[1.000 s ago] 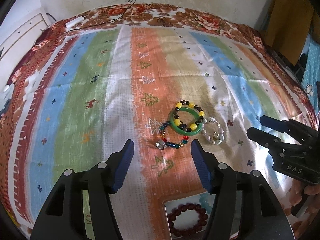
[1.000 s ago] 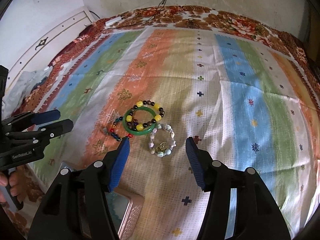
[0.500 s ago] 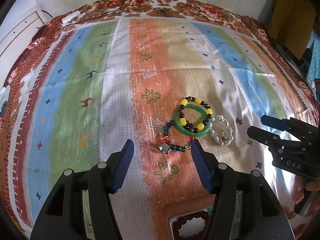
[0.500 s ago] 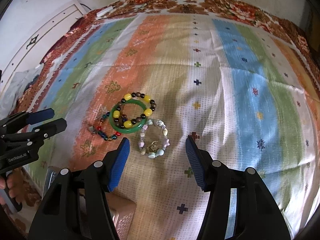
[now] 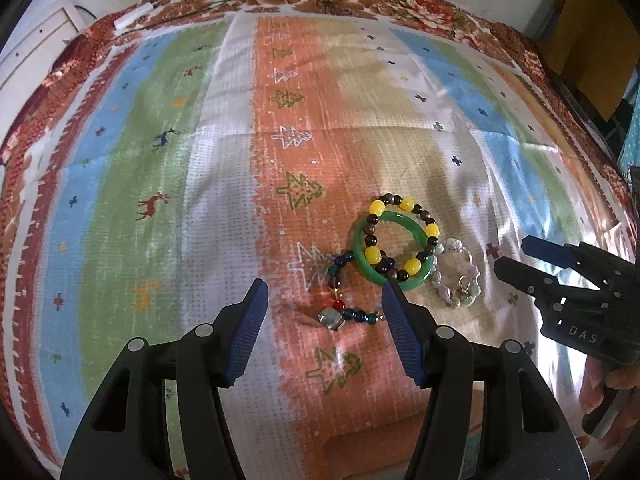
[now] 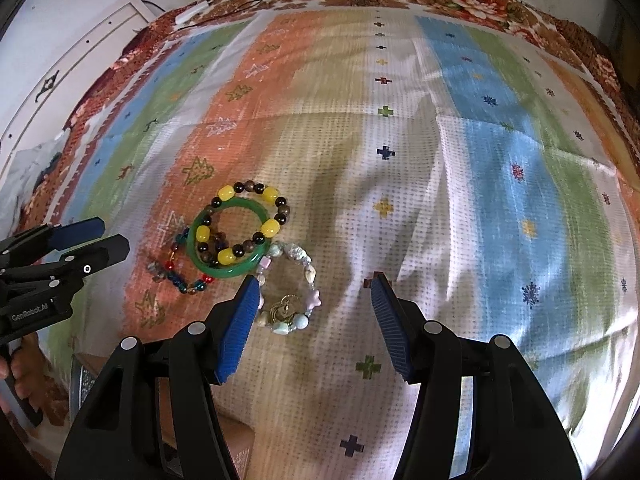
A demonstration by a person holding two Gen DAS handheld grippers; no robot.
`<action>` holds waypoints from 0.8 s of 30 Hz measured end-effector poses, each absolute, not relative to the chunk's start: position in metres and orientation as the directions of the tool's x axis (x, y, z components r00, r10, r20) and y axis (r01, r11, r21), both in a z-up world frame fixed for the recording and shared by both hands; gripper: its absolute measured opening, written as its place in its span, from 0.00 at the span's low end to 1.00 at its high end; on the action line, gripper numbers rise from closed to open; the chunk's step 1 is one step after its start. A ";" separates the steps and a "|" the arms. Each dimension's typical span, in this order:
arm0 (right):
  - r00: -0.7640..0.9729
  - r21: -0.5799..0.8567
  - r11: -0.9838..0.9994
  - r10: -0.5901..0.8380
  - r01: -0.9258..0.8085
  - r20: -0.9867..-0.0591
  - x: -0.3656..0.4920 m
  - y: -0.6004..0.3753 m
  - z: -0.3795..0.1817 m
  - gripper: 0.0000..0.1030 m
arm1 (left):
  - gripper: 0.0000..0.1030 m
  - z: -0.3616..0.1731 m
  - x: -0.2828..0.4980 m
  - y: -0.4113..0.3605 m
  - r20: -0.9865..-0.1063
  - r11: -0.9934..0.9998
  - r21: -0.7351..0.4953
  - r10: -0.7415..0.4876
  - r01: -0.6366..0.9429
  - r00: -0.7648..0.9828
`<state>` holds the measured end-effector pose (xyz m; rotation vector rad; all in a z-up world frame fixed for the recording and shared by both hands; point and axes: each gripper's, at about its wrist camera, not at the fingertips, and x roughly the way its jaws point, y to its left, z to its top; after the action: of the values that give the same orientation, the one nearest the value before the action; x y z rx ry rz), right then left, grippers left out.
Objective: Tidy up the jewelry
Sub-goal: 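Lower left tool to multicolour bracelet while right tool lowers to white shell bracelet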
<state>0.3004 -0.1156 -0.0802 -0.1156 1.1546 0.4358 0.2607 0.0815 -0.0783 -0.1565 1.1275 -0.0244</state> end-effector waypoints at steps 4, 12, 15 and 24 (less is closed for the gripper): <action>0.323 0.126 0.911 0.265 -0.392 -0.909 0.306 -0.113 -0.085 0.56 | 0.58 -0.085 0.269 0.081 -0.903 0.989 -0.134 -0.098 -0.057 0.418; 0.311 0.124 0.912 0.258 -0.390 -0.915 0.317 -0.109 -0.093 0.56 | 0.58 -0.097 0.284 0.080 -0.914 0.989 -0.138 -0.108 -0.050 0.391; 0.298 0.132 0.913 0.259 -0.386 -0.919 0.321 -0.109 -0.097 0.56 | 0.58 -0.101 0.287 0.080 -0.919 0.991 -0.130 -0.104 -0.043 0.380; 0.269 0.121 0.909 0.242 -0.399 -0.932 0.329 -0.104 -0.111 0.56 | 0.56 -0.117 0.290 0.088 -0.933 0.988 -0.143 -0.118 -0.050 0.339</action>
<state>0.3293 -0.1037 -0.1108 -0.1475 1.2250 0.4344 0.2902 0.0879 -0.1172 -0.1560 1.2259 -0.0447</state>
